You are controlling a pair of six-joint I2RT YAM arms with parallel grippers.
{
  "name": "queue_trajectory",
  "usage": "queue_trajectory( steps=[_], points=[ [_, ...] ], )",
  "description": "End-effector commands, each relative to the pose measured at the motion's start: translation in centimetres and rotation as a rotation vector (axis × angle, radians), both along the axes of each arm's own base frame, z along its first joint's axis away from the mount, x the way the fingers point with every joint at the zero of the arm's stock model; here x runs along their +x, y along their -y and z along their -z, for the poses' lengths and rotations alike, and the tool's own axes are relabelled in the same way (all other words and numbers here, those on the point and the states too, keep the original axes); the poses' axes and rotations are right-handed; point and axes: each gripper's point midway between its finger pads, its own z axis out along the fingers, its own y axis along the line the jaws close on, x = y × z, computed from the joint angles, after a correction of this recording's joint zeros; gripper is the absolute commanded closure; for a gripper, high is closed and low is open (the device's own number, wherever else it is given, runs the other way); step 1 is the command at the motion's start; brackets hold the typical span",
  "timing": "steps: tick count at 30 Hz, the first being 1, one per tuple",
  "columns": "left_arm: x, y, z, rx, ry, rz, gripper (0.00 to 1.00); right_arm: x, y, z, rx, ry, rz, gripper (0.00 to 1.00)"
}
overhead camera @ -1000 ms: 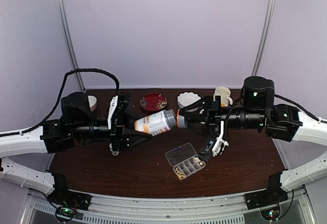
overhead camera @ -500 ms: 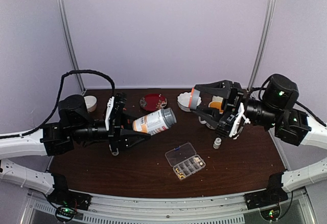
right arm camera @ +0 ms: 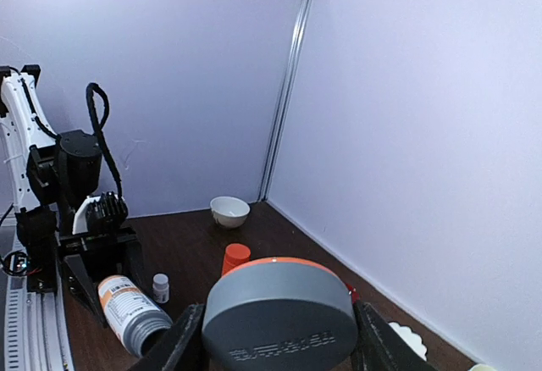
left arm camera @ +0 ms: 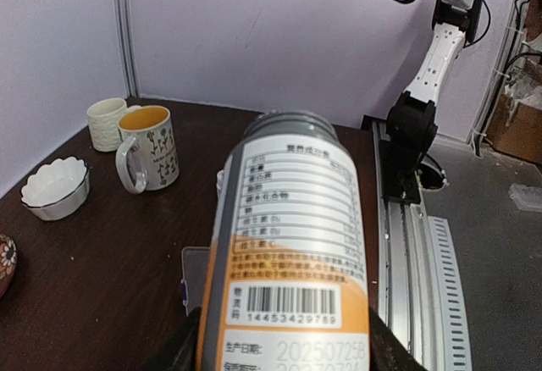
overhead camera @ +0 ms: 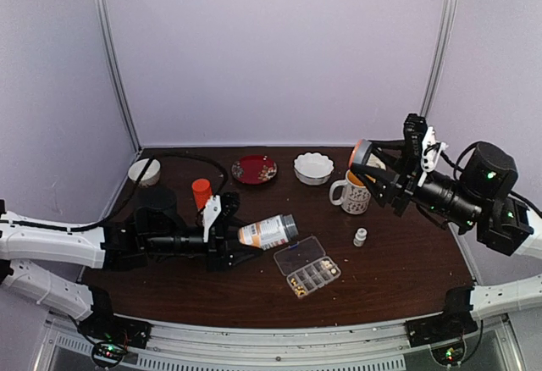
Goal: Sort the pills into containers
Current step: Pour the pill into the compartment of the pill container.
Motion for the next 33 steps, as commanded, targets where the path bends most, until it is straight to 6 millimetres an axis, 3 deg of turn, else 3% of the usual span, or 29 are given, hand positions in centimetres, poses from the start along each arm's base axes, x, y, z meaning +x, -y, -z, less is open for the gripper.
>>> queue_trajectory(
  steps=[1,9,14,25,33],
  points=[
    [0.7,1.3,-0.3,-0.040,0.079,-0.028,1.00,0.5,0.1,5.6,0.026,-0.299,0.018,1.00],
    [0.8,3.7,5.9,0.095,-0.006,-0.037,0.99,-0.5,-2.5,12.7,-0.008,-0.558,-0.077,1.00],
    [1.3,4.5,8.8,0.162,-0.033,-0.072,0.99,-0.2,-2.8,16.2,-0.017,-0.662,-0.052,1.00],
    [2.3,5.1,12.5,0.263,-0.060,-0.136,1.00,-0.5,-3.1,20.0,-0.032,-0.775,-0.041,1.00],
    [2.3,5.1,13.8,0.332,-0.074,-0.153,1.00,-0.5,-3.9,22.7,-0.050,-0.874,-0.028,1.00]
  ],
)
